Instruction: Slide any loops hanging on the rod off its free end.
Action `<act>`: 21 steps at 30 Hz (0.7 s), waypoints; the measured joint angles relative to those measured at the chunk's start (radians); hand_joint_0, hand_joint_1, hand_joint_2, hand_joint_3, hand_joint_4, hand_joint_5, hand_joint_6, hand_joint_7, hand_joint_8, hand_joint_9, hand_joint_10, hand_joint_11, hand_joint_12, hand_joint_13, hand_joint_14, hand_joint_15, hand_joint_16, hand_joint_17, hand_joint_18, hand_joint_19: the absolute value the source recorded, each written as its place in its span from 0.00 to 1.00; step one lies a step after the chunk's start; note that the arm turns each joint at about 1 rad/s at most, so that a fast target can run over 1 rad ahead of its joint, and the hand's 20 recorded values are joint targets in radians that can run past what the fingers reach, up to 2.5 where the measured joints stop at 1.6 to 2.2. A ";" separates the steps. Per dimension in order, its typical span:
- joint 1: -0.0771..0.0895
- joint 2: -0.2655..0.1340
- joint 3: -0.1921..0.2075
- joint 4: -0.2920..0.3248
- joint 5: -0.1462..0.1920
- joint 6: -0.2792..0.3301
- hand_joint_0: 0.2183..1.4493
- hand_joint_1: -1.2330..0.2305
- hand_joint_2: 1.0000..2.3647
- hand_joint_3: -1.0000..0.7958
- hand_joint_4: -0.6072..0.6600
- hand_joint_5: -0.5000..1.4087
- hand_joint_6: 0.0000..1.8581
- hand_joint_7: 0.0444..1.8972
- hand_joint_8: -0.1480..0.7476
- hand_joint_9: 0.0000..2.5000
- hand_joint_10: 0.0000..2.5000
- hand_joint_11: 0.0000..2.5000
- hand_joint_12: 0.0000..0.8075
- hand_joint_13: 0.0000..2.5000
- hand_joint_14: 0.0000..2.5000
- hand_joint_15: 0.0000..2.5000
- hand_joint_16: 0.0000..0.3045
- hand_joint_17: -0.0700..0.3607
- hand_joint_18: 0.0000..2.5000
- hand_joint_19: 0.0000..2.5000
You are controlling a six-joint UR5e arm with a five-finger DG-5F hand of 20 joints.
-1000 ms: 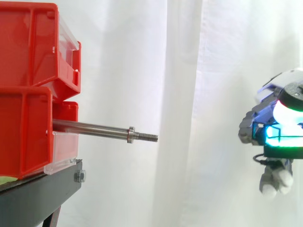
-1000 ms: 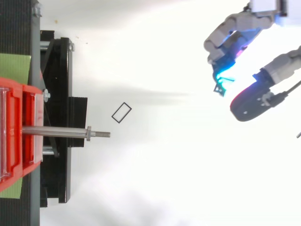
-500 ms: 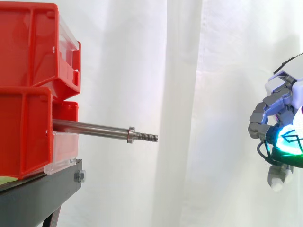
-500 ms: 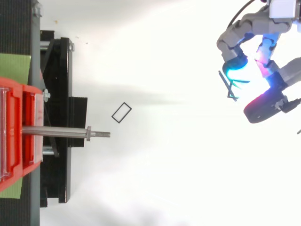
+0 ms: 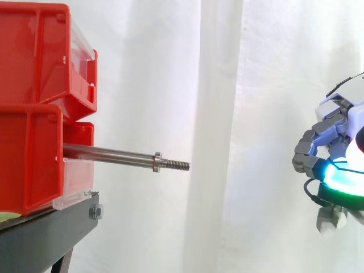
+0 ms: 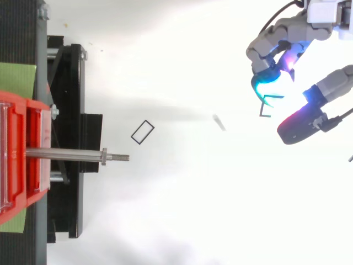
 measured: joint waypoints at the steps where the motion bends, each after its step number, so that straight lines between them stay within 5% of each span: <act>1: 0.000 0.000 0.000 0.000 0.000 -0.001 0.32 0.43 0.00 0.31 0.58 0.15 0.41 0.69 0.52 0.33 0.01 0.20 0.40 0.27 0.00 0.00 0.17 0.43 0.30 0.06; 13: 0.002 0.009 0.000 -0.001 0.001 -0.003 0.32 0.43 0.00 0.31 0.58 0.15 0.41 0.69 0.52 0.34 0.01 0.20 0.40 0.27 0.00 0.00 0.17 0.43 0.30 0.07; 21: 0.006 0.008 -0.005 0.019 0.001 0.055 0.31 0.45 0.00 0.31 0.60 0.16 0.40 0.70 0.52 0.34 0.01 0.21 0.40 0.27 0.00 0.00 0.17 0.43 0.29 0.07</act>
